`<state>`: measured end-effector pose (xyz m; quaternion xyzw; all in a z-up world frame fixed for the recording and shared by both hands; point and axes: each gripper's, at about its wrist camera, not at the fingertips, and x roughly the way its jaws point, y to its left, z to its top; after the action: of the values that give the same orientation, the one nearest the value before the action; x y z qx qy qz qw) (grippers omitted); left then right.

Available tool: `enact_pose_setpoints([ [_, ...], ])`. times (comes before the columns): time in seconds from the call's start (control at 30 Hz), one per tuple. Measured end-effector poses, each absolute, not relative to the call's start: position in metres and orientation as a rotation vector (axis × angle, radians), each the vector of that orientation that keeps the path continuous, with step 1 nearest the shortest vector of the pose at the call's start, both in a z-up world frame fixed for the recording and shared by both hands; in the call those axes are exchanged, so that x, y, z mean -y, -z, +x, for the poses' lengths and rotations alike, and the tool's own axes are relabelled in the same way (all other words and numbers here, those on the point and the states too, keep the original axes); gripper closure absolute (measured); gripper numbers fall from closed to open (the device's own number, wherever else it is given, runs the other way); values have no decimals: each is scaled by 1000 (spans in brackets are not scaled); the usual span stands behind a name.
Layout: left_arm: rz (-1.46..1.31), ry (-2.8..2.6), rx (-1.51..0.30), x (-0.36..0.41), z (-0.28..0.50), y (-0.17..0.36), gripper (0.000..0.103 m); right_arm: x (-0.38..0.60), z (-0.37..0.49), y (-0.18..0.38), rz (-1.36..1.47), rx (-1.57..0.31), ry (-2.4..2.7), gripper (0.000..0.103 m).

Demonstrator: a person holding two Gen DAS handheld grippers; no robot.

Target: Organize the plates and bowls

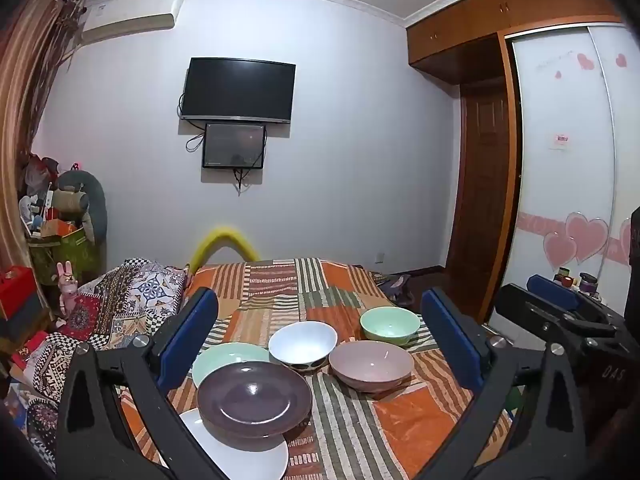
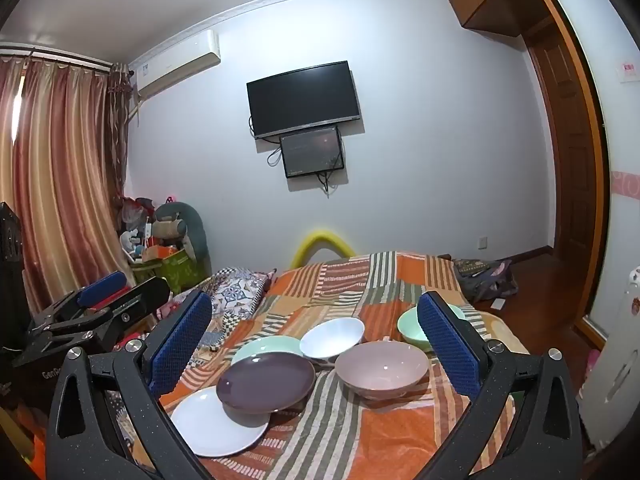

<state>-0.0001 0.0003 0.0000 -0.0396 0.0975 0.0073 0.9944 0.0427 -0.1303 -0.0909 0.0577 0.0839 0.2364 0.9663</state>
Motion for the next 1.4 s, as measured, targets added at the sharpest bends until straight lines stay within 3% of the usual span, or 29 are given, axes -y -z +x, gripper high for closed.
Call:
enact_pose_setpoints([
  [1.4,-69,-6,-193,0,-2,0,0,130,46,94,119,-179,-474,0],
])
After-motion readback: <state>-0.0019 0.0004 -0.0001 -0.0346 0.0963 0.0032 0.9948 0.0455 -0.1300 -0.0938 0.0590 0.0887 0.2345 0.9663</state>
